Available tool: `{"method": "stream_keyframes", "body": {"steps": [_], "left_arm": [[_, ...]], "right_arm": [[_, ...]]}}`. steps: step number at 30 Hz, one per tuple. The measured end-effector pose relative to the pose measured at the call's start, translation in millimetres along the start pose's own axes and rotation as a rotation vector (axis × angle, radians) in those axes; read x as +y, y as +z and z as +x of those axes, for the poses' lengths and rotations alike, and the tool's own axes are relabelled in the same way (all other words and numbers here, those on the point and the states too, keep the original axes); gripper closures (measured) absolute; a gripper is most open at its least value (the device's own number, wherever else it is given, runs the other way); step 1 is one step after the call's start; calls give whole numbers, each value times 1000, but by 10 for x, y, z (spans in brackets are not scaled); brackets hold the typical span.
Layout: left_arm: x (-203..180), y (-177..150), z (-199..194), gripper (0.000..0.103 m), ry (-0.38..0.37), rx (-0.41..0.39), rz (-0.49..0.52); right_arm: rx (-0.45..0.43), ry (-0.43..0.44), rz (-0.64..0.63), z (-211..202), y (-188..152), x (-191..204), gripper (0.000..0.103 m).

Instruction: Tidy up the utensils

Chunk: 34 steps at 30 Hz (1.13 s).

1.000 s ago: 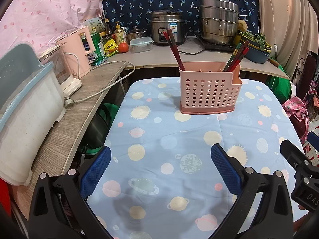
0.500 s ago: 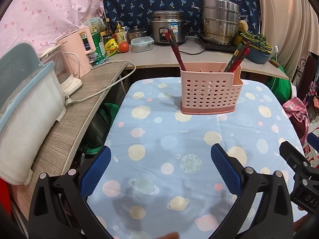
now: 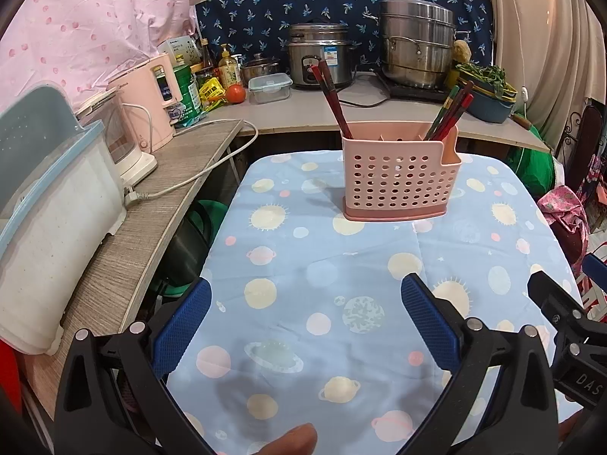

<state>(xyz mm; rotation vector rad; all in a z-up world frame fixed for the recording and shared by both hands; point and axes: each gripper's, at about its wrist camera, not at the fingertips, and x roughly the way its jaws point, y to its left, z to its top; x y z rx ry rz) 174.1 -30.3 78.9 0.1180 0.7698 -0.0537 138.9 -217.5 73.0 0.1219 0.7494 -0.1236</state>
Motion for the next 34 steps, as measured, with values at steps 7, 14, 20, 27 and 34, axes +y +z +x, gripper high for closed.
{"method": "stream_keyframes", "body": {"steps": [7, 14, 20, 27, 34], "left_arm": [[-3, 6, 17, 7, -6, 5, 4], [9, -6, 31, 7, 0, 2, -5], [18, -11, 41, 7, 3, 4, -6], [18, -15, 39, 7, 4, 3, -5], [43, -6, 62, 7, -2, 0, -9]], "right_arm": [[7, 1, -6, 31, -17, 23, 6], [9, 0, -6, 39, -20, 39, 6], [10, 0, -7, 47, -14, 39, 6], [10, 0, -8, 47, -12, 39, 6], [10, -1, -7, 52, -19, 27, 6]]}}
